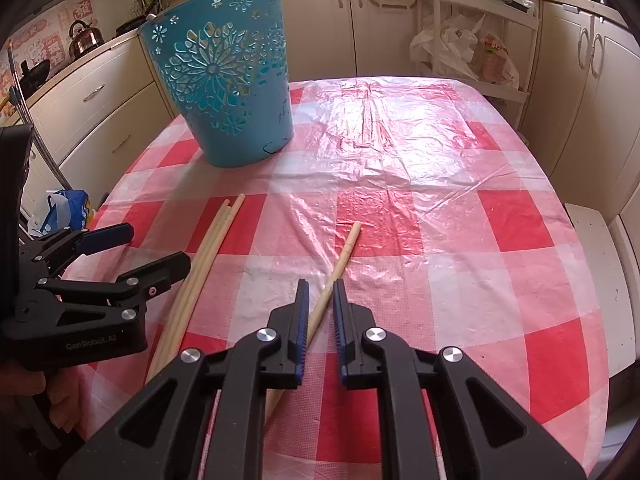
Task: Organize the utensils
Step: 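Grasp a wooden stick with the left gripper while the right gripper grasps another, then lift the stick over the teal bin with the left gripper and open it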
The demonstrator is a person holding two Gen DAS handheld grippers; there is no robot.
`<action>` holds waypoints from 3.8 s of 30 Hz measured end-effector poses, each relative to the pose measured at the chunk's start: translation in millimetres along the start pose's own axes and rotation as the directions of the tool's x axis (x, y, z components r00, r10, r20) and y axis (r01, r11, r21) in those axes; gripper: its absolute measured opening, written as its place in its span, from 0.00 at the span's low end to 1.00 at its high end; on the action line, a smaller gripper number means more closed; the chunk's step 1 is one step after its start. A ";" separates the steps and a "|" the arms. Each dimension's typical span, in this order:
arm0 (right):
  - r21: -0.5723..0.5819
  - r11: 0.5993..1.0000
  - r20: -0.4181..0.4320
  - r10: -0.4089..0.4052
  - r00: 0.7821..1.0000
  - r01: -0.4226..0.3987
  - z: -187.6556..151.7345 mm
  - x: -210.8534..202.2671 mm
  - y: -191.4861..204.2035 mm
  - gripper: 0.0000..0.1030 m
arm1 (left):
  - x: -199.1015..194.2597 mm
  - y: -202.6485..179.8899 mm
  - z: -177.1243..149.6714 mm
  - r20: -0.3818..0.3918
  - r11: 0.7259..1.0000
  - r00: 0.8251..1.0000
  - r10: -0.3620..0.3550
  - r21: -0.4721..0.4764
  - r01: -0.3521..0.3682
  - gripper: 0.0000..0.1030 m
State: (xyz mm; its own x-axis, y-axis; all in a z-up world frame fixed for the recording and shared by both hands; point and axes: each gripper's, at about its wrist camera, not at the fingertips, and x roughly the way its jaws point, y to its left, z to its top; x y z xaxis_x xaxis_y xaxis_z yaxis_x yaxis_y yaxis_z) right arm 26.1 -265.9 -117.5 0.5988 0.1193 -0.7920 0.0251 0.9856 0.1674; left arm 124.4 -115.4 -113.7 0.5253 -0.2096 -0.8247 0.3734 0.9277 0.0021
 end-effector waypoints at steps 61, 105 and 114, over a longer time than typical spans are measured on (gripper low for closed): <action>-0.141 0.989 -0.028 -0.044 0.999 0.039 3.0 5.0 20.7 0.06 | -6.4 -35.5 5.0 -0.121 0.937 0.989 -0.085 0.328 0.121 0.05; 0.273 0.937 0.190 0.168 0.967 -0.216 16.5 -21.8 -50.5 0.06 | -66.5 72.0 148.6 0.619 0.987 0.782 -0.074 -0.067 0.147 0.23; 0.229 0.909 0.393 0.241 0.887 -0.349 49.5 -70.1 -37.8 0.06 | -55.7 96.1 21.2 0.493 0.960 0.861 -0.125 -0.160 0.231 0.59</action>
State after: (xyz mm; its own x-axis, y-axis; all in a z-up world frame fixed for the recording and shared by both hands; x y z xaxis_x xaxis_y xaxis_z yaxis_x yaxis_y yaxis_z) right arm 22.9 -317.5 -39.2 0.8520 0.2966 -0.4314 -0.0029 0.8268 0.5626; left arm 147.2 -21.1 -55.5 0.7828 -0.4484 -0.4314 0.3570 0.8915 -0.2788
